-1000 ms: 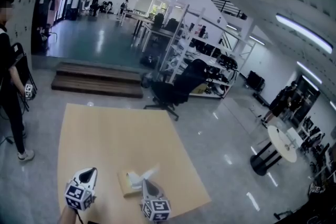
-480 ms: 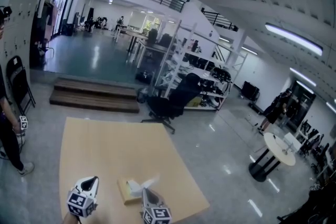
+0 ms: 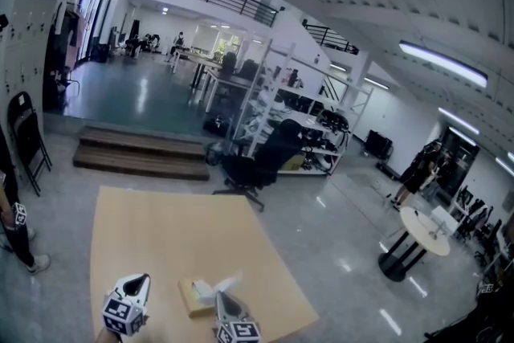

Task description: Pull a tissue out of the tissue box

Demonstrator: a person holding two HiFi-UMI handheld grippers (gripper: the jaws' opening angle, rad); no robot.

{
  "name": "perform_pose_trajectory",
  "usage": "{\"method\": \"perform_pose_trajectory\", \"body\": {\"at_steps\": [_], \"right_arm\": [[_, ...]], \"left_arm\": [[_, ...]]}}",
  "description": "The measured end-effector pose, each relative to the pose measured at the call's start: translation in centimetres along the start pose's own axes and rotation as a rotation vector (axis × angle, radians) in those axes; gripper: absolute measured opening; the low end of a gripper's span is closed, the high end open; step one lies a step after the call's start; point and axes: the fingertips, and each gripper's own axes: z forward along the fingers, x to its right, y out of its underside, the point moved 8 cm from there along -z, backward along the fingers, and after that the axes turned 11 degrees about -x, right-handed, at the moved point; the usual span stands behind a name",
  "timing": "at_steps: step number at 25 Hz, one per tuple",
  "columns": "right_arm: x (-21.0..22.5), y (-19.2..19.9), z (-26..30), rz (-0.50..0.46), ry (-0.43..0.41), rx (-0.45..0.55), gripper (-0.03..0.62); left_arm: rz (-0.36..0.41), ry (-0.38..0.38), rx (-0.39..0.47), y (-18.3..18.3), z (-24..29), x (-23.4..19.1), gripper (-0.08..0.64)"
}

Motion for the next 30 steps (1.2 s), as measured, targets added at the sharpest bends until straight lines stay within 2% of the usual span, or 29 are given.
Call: {"method": "perform_pose_trajectory", "body": {"at_steps": [30], "right_arm": [[-0.04,-0.19,-0.21,-0.004,-0.009,0.001,0.009]], "left_arm": [[0.000,-0.010,-0.009,0.00,-0.18,0.09,0.008]]}}
